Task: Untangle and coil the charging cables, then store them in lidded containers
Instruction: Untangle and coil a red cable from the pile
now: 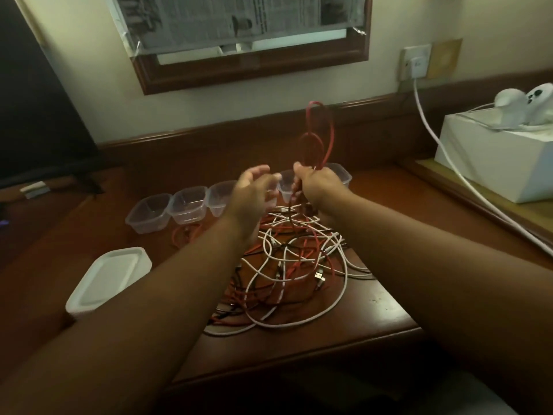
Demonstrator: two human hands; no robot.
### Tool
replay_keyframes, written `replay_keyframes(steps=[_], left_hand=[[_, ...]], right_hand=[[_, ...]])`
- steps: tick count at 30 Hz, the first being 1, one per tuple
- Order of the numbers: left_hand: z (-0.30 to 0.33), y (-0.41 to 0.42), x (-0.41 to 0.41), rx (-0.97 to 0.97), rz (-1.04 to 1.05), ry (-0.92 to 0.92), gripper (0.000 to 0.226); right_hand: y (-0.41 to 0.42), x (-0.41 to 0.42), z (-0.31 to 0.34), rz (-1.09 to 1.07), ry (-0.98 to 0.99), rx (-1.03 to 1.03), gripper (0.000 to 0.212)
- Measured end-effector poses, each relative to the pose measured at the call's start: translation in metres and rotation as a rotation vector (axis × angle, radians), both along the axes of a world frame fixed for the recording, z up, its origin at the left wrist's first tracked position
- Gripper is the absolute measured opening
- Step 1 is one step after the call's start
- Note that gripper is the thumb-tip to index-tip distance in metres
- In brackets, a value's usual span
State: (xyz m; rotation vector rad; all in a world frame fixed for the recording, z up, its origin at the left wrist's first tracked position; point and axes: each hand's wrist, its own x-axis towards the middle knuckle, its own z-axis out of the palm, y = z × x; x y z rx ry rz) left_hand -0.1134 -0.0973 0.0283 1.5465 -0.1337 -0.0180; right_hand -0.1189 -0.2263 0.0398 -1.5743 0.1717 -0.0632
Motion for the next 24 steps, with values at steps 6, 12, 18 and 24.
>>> replay_keyframes(steps=[6,12,18,24], left_hand=[[-0.027,-0.01,-0.005,0.44,-0.175,-0.046,0.028],[-0.031,-0.005,0.003,0.614,-0.227,-0.049,0.015],[-0.022,0.005,0.011,0.56,-0.027,-0.015,0.032],[0.03,0.002,0.007,0.094,0.113,-0.038,0.02]], right_hand=[[-0.004,-0.011,0.028,0.033,-0.111,0.132,0.041],[-0.012,-0.02,0.035,0.083,-0.24,0.259,0.044],[-0.023,-0.02,0.034,0.081,-0.203,0.328,0.038],[-0.012,-0.02,0.011,0.143,-0.294,-0.519,0.026]])
